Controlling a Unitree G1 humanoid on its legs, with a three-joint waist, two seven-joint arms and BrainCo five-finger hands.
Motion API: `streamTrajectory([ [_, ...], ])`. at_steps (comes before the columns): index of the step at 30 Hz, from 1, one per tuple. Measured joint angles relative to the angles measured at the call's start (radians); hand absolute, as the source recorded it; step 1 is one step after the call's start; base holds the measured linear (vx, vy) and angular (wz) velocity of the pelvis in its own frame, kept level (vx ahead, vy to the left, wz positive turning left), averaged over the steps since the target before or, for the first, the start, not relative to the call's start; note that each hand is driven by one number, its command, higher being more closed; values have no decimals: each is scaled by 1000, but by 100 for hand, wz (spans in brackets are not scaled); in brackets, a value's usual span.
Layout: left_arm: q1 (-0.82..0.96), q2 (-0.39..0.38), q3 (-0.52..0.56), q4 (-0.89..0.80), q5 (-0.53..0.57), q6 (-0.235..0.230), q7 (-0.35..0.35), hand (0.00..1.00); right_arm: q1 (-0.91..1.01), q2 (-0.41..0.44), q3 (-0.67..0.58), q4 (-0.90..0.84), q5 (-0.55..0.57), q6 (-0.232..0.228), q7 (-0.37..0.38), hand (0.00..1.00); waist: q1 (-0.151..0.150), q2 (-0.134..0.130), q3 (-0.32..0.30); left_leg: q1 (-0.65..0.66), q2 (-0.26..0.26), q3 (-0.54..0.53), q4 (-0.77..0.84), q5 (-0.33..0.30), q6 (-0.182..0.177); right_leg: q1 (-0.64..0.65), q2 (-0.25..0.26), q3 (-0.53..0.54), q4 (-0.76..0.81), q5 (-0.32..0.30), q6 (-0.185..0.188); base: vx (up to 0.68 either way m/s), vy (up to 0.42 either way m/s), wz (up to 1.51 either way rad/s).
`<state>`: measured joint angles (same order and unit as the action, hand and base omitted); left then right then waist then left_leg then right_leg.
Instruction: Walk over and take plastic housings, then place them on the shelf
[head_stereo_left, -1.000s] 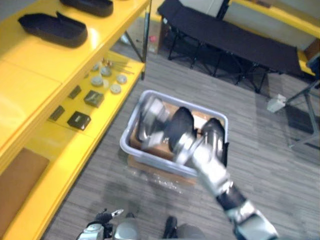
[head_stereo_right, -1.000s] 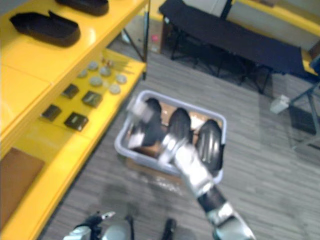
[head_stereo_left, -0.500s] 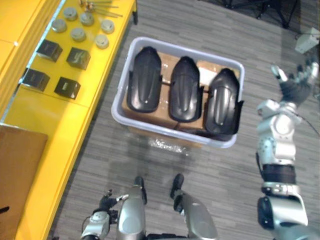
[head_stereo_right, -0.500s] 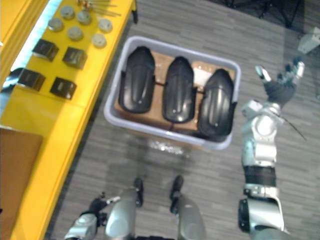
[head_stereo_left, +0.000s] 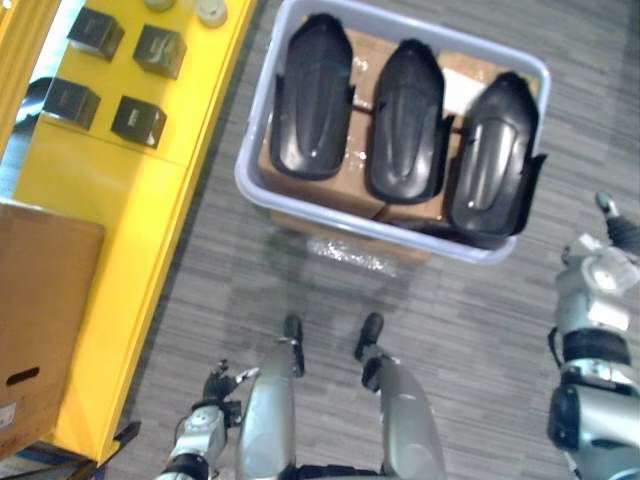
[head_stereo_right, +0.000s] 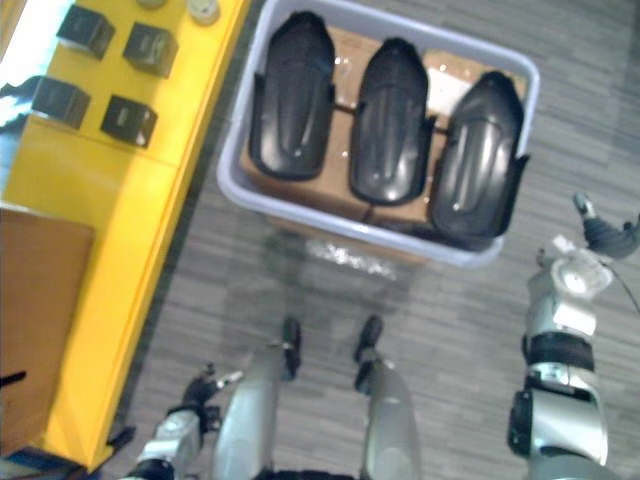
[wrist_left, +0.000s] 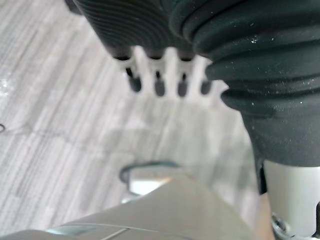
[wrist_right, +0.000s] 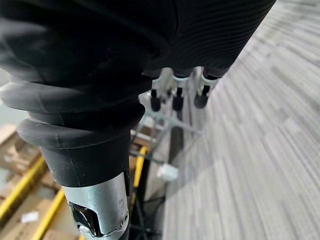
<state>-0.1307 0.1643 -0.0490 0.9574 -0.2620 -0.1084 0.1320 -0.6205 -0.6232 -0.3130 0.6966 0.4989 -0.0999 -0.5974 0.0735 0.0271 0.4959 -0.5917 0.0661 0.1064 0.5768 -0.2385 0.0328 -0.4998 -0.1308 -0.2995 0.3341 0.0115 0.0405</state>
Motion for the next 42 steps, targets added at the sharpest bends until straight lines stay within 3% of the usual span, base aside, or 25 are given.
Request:
streamTrajectory([
  [7,-19,-36,8,-89,-91,-67,6,0,-48,-27,3,10,0,19,6,0,18,24,3,-110,2,-15,118,-24,13,-124,-36,-4,177,-64,-7,-70,-7,6],
  [13,-52,-101,50,-164,-180,-65,11,0,-58,-38,2,-111,-1,42,-14,0,24,41,11,-237,9,-19,268,-66,21,-263,-81,3,370,-132,-19,-86,4,2],
  [23,-24,-115,87,-179,-213,-64,-32,0,-134,-84,29,-137,-1,122,-17,0,23,56,16,-248,10,2,268,-57,12,-306,-98,17,406,-144,-34,-32,-40,-1],
  [38,15,-112,75,-178,-290,-85,-107,0,-304,-186,221,-8,9,223,8,0,28,63,14,-248,3,12,268,-56,12,-322,-119,18,435,-157,-39,-3,-10,1],
  [42,17,-113,67,-162,-292,-84,-113,0,-339,-222,282,48,9,275,54,0,31,90,13,-253,0,11,273,-56,13,-324,-129,12,445,-162,-41,-15,-20,6],
])
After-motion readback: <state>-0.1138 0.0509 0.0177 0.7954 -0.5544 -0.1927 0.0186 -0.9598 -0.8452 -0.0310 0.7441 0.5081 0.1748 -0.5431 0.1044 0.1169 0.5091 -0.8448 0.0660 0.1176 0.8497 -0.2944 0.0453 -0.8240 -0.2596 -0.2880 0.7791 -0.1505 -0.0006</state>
